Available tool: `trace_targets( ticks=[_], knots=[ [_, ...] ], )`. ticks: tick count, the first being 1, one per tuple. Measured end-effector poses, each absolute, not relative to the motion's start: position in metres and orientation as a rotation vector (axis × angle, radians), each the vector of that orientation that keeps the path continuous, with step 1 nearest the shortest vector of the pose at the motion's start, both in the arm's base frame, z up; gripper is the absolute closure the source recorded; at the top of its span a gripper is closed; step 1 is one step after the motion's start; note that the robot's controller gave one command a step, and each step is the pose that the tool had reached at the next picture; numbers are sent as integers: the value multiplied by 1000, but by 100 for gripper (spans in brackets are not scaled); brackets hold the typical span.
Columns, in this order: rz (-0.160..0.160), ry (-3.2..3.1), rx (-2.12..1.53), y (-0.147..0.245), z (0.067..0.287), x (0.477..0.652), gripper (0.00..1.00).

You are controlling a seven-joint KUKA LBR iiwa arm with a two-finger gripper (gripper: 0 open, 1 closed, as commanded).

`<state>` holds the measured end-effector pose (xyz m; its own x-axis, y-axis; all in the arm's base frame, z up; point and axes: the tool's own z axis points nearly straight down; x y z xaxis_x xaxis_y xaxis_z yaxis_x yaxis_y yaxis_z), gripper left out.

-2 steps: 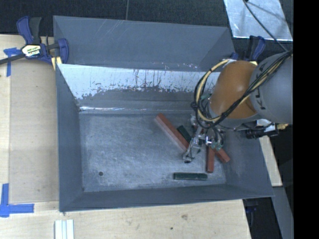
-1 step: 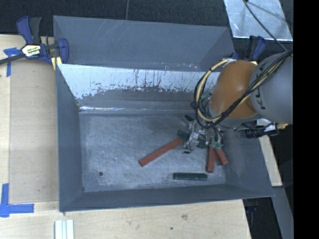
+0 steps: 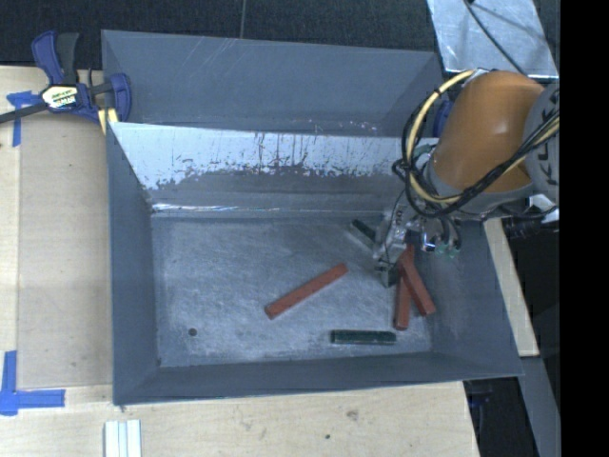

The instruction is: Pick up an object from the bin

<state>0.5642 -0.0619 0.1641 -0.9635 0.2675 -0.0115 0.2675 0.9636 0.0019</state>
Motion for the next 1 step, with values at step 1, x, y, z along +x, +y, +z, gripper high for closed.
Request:
trace_targets(
  ticks=[1],
  knots=[
    [0,3109,423,-62,159,563,0]
  ],
)
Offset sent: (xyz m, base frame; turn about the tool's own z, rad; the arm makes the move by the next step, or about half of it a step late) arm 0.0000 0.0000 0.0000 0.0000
